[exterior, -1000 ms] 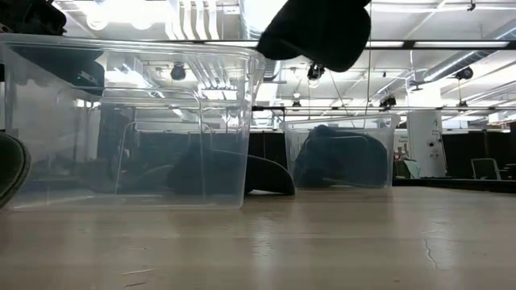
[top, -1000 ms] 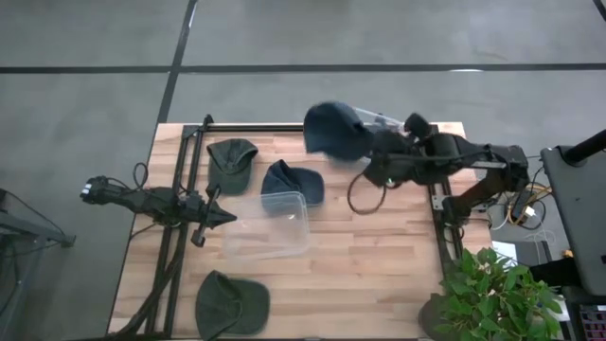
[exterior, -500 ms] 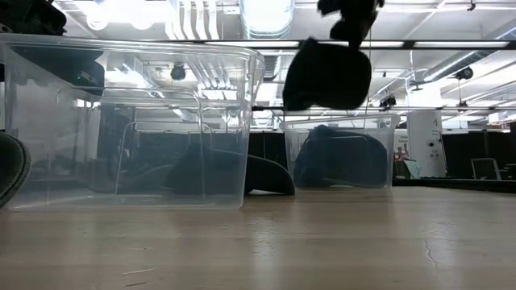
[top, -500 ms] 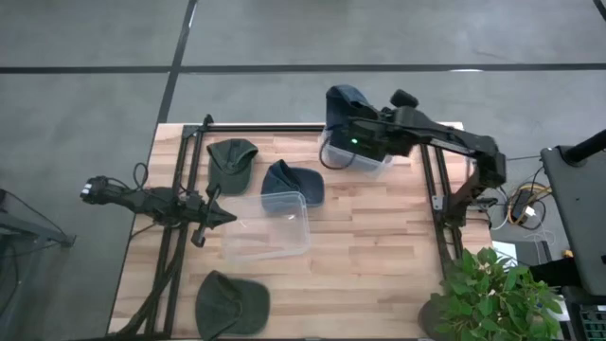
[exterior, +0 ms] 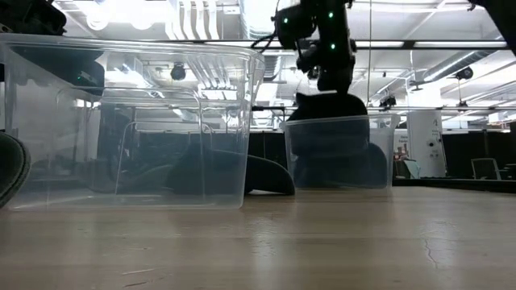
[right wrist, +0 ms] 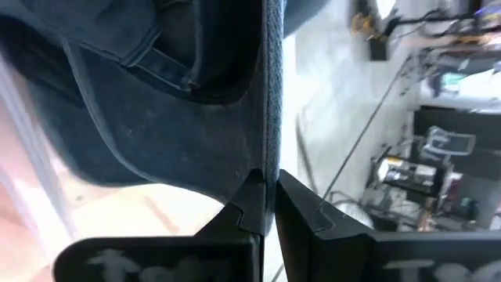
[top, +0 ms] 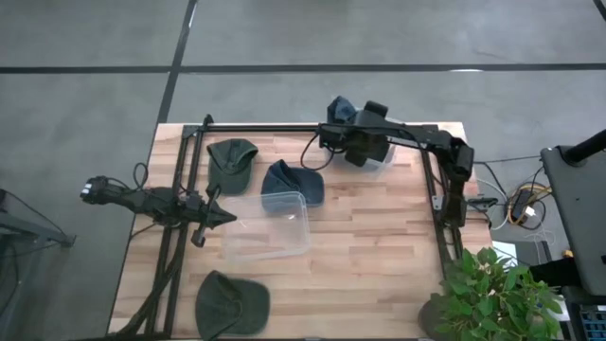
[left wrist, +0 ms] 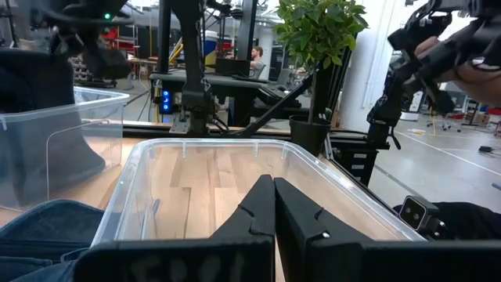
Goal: Pick & Place hat
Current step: Put the bottom blue cap into the top transparent bin, then adjust the top transparent bin
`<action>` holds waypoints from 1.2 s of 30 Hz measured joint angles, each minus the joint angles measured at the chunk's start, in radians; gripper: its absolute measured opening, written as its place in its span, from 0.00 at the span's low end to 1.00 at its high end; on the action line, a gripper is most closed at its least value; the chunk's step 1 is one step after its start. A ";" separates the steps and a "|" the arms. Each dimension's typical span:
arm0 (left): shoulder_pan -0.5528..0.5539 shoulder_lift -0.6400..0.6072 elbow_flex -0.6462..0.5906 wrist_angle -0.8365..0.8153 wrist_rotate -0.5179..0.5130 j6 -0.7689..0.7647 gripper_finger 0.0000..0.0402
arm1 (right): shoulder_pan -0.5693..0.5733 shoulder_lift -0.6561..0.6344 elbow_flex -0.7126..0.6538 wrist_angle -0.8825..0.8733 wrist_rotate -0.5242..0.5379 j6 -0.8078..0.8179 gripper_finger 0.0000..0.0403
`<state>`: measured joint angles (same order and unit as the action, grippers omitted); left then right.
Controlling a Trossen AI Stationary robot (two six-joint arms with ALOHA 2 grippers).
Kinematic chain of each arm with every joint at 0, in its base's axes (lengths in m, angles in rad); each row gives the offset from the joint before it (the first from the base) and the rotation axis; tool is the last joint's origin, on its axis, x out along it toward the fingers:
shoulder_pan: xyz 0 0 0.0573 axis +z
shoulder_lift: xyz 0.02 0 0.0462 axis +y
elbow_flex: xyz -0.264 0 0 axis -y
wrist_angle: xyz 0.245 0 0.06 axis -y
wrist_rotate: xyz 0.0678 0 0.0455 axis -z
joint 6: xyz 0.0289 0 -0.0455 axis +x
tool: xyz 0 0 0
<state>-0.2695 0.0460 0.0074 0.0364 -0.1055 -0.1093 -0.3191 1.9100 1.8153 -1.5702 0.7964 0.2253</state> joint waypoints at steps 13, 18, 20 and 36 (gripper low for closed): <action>0.000 0.000 0.000 0.000 0.000 0.000 0.00 | -0.073 0.034 -0.058 0.003 -0.156 0.047 0.03; 0.000 0.000 0.000 0.000 0.000 0.000 0.00 | -0.097 0.028 -0.078 0.002 -0.205 0.058 0.03; 0.000 0.000 0.000 0.000 0.000 0.000 0.00 | -0.098 0.028 -0.084 0.001 -0.204 0.060 0.03; 0.000 0.000 0.000 0.000 0.000 0.000 0.00 | -0.089 -0.025 -0.083 -0.002 -0.156 0.110 0.40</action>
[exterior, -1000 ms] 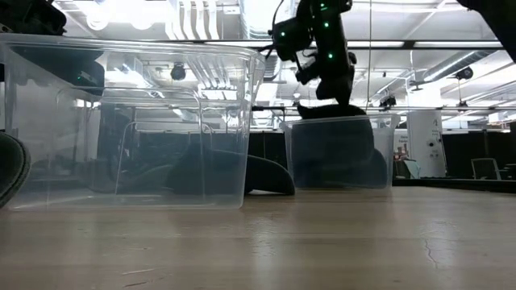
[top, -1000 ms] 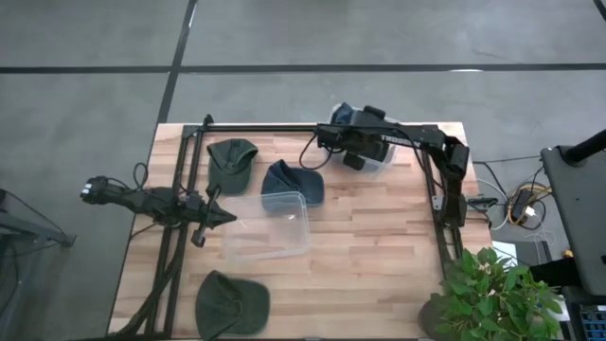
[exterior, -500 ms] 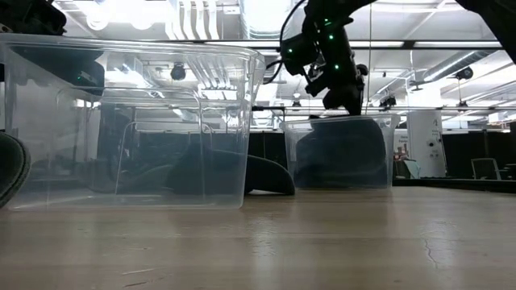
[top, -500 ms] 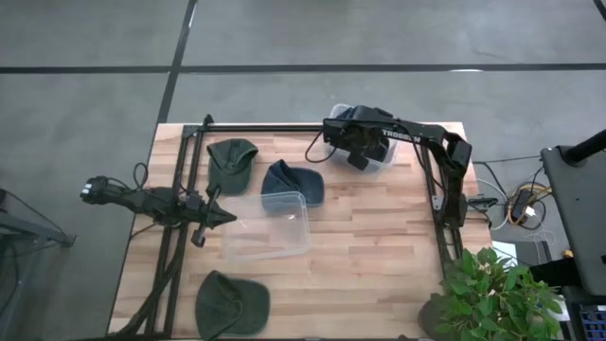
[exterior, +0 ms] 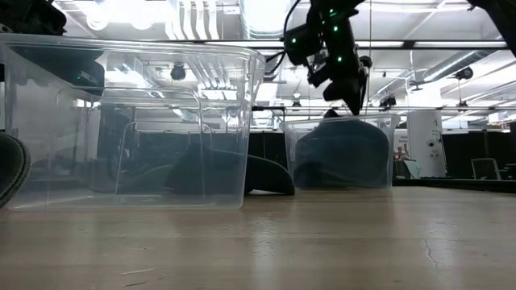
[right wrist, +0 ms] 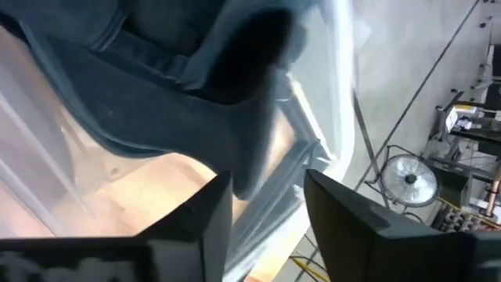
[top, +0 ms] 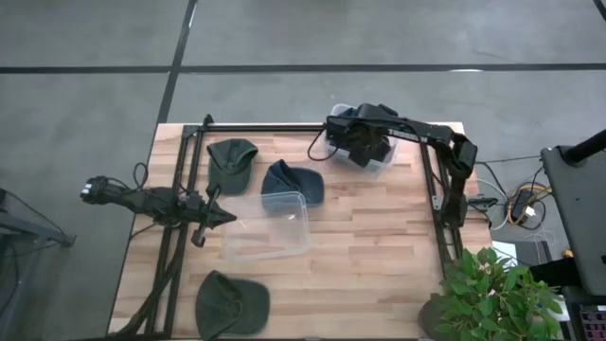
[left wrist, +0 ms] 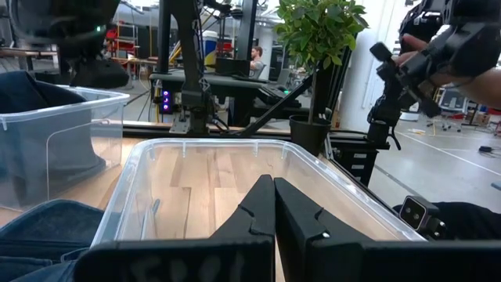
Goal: Pick & Place hat
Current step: Adjust the top transparent bin
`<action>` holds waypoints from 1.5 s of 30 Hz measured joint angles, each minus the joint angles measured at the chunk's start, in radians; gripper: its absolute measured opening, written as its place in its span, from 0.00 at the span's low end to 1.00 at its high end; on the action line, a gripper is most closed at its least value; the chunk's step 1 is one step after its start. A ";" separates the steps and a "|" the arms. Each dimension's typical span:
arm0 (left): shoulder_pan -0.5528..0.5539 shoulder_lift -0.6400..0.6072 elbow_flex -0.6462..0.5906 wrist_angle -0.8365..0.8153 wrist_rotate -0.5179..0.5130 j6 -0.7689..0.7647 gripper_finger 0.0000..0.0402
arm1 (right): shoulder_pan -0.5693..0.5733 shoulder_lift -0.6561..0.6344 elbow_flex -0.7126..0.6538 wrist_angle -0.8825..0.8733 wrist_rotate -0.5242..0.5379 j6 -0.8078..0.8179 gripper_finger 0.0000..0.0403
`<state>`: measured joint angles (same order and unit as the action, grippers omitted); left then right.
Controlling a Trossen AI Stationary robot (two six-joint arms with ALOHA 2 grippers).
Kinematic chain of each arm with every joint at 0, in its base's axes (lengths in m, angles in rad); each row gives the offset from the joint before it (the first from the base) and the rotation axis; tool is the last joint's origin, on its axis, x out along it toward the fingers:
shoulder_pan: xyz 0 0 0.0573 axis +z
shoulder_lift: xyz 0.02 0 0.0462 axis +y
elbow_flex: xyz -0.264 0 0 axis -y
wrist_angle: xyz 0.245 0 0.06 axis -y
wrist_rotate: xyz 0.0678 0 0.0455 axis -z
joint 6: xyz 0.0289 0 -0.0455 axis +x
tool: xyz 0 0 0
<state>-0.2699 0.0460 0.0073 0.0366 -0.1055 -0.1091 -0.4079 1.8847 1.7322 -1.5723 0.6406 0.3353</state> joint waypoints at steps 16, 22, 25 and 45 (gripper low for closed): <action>0.000 0.000 0.000 0.000 0.000 0.000 0.00 | 0.159 -0.308 0.012 0.130 -0.068 -0.021 0.40; 0.000 0.000 0.000 0.000 0.000 0.000 0.00 | 0.265 -0.356 0.012 0.371 -0.278 -0.109 0.37; 0.000 0.000 0.000 0.000 0.000 0.000 0.00 | 0.289 -0.352 0.011 0.464 -0.351 -0.156 0.36; 0.000 0.000 0.000 0.000 0.000 0.000 0.00 | 0.235 -0.029 0.013 0.600 -0.458 -0.504 0.27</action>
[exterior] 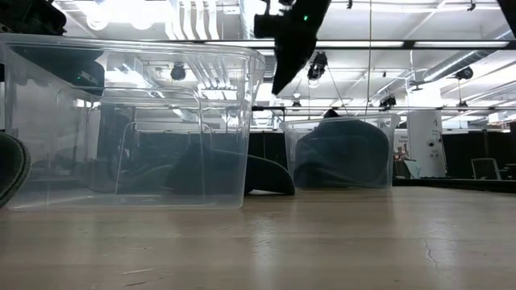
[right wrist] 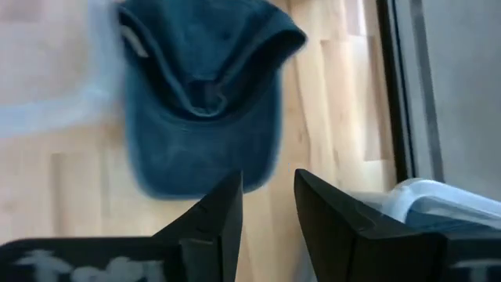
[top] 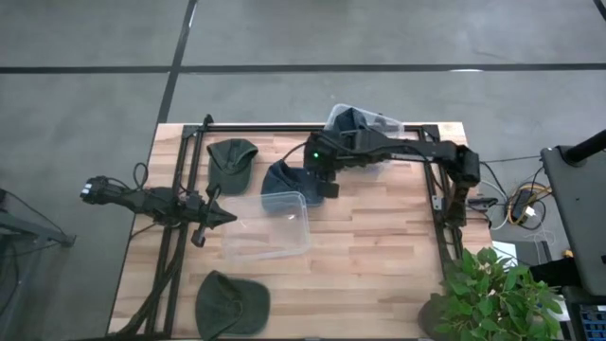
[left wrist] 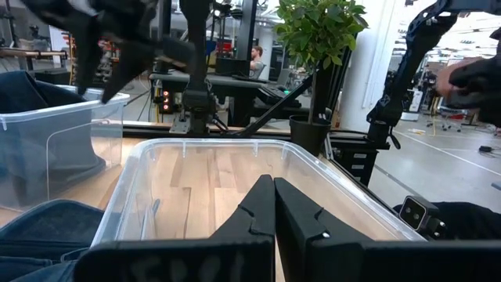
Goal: Pick & Place hat
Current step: Adjust the top transparent bin
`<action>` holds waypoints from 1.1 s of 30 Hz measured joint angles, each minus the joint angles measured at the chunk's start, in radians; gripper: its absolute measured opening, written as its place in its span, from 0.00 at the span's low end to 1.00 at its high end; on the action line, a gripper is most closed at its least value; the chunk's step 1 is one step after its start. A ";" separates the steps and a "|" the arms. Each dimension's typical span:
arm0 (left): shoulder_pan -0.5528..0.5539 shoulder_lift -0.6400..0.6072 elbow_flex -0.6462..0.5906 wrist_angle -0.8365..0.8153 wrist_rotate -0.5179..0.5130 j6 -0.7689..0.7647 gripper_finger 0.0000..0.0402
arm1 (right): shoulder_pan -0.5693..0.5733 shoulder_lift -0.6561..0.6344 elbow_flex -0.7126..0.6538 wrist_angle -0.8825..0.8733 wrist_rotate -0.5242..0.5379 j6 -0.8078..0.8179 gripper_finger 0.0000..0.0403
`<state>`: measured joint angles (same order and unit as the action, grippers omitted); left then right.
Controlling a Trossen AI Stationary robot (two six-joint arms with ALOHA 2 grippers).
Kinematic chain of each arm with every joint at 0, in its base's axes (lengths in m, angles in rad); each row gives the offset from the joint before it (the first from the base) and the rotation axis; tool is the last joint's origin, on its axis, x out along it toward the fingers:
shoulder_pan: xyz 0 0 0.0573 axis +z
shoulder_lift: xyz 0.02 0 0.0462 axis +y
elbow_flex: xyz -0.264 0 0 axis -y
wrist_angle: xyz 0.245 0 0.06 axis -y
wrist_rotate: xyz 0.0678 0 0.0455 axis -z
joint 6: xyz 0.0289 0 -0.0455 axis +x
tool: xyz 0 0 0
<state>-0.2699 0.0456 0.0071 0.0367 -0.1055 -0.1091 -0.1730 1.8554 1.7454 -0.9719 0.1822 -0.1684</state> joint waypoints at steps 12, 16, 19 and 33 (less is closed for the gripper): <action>0.000 0.001 0.000 0.000 0.000 0.000 0.00 | -0.120 0.094 0.001 0.154 -0.165 -0.085 0.35; 0.000 0.002 0.000 0.000 0.000 0.000 0.00 | -0.161 0.137 0.001 0.166 -0.223 -0.084 0.43; 0.000 0.002 0.000 0.000 0.000 0.000 0.00 | -0.177 0.163 0.001 0.176 -0.242 -0.086 0.49; 0.000 0.002 0.000 0.000 0.000 0.000 0.00 | -0.211 0.220 0.002 0.239 -0.297 -0.116 0.58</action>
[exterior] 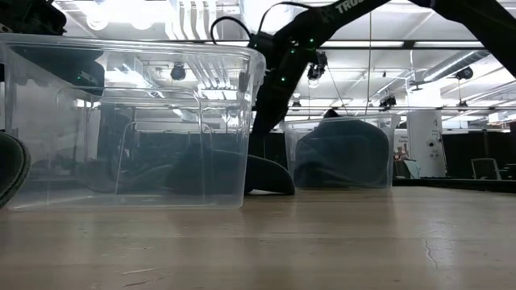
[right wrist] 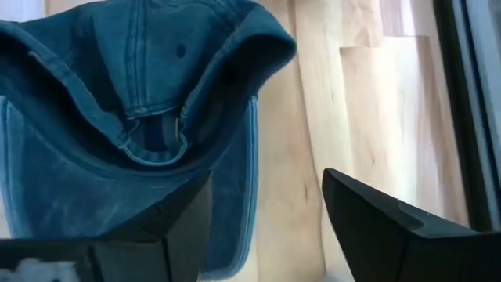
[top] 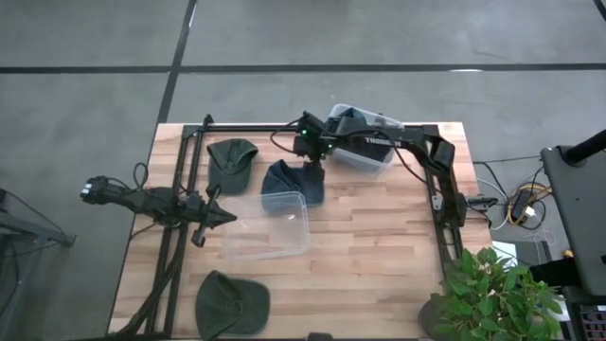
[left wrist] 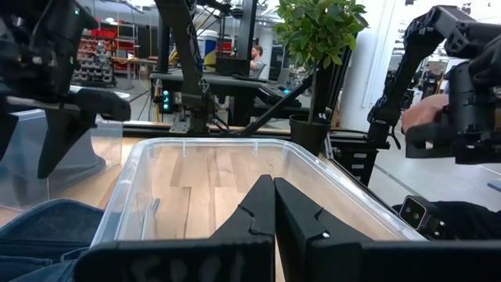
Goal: Pick & Place hat
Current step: Adjust the top transparent bin
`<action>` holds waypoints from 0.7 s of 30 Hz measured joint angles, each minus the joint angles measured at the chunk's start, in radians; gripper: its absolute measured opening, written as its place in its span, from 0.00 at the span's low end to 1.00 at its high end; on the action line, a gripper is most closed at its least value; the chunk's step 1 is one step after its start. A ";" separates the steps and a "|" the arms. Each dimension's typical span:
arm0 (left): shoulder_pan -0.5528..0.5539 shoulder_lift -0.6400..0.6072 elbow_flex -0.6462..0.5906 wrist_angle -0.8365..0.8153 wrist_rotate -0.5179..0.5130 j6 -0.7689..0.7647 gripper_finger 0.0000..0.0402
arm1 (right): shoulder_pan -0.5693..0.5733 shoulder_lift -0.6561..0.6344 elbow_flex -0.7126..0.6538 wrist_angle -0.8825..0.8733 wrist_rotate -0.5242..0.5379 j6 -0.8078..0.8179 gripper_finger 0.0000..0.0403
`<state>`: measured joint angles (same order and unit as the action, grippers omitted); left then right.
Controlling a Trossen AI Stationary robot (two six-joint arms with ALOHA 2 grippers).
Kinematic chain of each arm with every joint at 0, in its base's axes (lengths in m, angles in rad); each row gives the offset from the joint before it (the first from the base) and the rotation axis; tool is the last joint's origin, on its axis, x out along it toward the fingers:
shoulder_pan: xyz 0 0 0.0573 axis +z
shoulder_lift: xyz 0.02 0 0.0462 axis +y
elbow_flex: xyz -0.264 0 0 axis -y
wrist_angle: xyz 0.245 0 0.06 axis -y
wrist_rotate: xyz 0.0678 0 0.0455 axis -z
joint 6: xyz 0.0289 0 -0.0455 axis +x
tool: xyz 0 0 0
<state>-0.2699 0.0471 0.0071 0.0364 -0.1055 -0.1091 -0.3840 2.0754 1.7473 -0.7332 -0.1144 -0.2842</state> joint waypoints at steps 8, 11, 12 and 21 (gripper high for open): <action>0.000 0.000 0.000 0.000 0.000 0.000 0.00 | -0.002 0.039 0.004 -0.010 0.008 -0.019 0.57; 0.000 0.000 0.000 0.000 0.000 0.000 0.00 | -0.002 0.041 0.005 -0.009 0.009 -0.020 0.57; 0.000 0.000 0.000 0.000 0.000 0.000 0.00 | -0.002 0.041 0.005 -0.013 0.008 -0.021 0.56; 0.000 0.000 0.000 0.000 0.000 0.000 0.00 | -0.002 0.040 0.004 -0.079 0.048 -0.041 0.56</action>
<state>-0.2698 0.0471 0.0071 0.0364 -0.1055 -0.1089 -0.3859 2.1151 1.7512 -0.8120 -0.0669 -0.3252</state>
